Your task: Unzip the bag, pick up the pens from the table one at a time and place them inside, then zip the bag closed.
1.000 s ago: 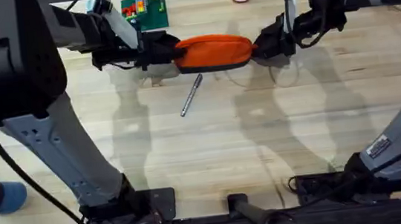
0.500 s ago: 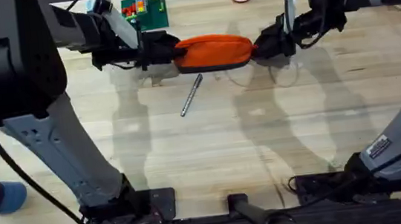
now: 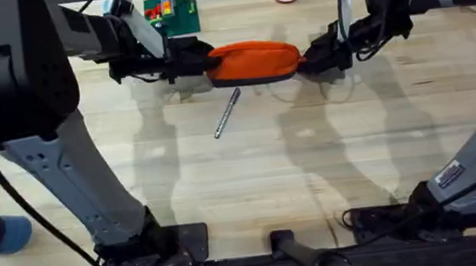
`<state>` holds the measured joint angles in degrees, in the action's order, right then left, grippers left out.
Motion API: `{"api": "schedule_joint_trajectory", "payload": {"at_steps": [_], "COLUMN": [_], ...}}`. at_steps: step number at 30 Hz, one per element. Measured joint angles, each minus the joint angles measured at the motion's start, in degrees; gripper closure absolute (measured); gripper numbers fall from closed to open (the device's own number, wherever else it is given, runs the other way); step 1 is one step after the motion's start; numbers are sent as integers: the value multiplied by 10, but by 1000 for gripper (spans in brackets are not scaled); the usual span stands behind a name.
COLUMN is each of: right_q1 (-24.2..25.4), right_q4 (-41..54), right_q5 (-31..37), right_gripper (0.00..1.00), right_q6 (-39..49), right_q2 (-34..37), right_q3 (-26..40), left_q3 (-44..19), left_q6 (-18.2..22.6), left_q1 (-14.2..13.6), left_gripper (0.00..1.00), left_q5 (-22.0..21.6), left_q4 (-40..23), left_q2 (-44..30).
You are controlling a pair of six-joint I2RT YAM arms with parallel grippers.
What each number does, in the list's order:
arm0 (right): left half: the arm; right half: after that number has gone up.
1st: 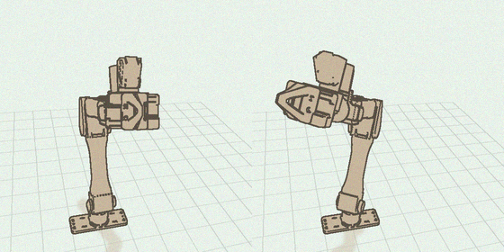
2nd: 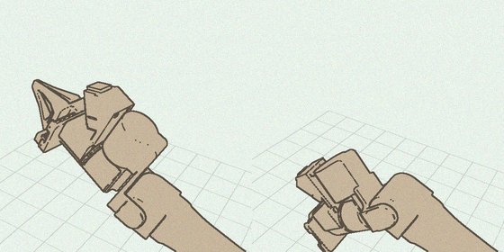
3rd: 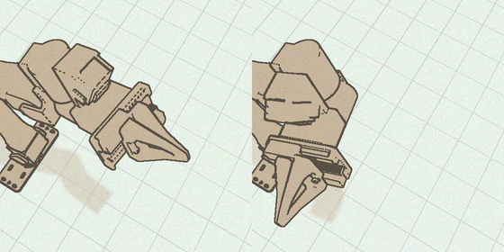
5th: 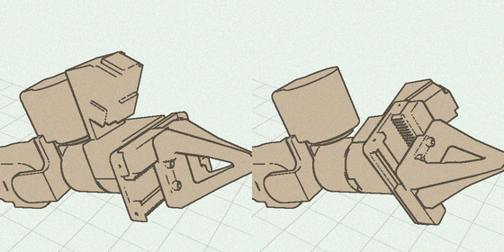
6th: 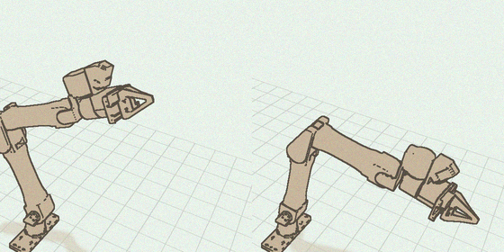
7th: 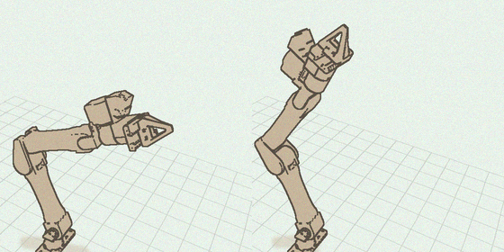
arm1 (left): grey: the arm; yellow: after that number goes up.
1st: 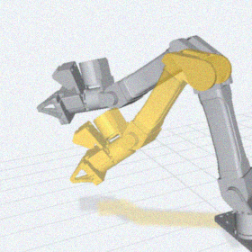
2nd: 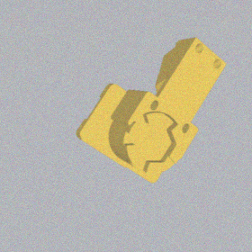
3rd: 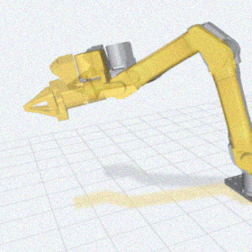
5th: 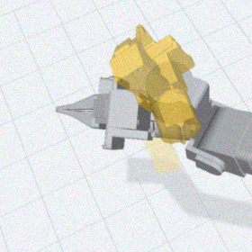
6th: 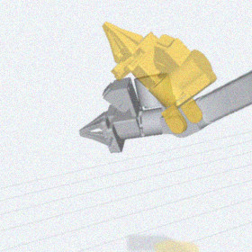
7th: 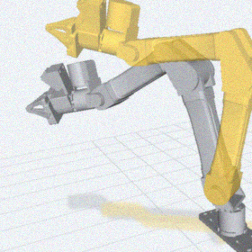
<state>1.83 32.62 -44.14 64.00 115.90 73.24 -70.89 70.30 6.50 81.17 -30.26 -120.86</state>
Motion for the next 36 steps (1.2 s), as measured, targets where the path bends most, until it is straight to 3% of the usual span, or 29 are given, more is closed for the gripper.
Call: {"api": "schedule_joint_trajectory", "payload": {"at_steps": [15,36], "right_q1": [0,-21], "right_q4": [7,28], "right_q5": [9,13], "right_gripper": [970,970], "right_q6": [-24,-124], "right_q2": [-49,-99], "right_q3": [0,0], "left_q3": [0,0], "left_q6": [0,0], "left_q1": [0,0], "left_gripper": [959,959], "left_q5": [0,0], "left_q4": [0,0], "left_q2": [0,0]}}
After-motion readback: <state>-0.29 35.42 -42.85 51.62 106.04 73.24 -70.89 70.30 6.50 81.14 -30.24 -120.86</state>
